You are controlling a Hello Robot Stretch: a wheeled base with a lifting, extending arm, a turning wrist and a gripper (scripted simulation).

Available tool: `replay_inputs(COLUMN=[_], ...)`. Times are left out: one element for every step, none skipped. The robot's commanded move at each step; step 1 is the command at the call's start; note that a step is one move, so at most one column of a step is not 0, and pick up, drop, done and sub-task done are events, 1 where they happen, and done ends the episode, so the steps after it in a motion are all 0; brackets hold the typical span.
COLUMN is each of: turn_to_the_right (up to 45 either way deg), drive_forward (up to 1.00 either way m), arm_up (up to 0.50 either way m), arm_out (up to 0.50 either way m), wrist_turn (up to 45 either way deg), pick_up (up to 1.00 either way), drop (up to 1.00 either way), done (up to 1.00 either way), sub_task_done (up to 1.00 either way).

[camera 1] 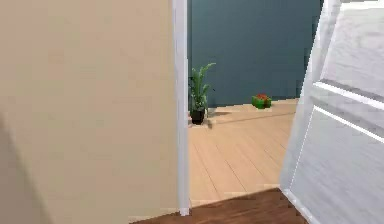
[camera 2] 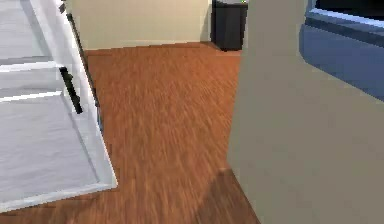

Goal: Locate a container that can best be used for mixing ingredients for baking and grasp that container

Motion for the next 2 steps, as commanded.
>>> replay_inputs(turn_to_the_right=[18.0,0.0], drive_forward=[0.00,1.00], arm_up=[0.00,0.00], arm_out=[0.00,0.00], wrist_turn=[0.0,0.0], pick_up=[0.00,0.00], drop=[0.00,0.00], done=[0.00,0.00], sub_task_done=[0.00,0.00])
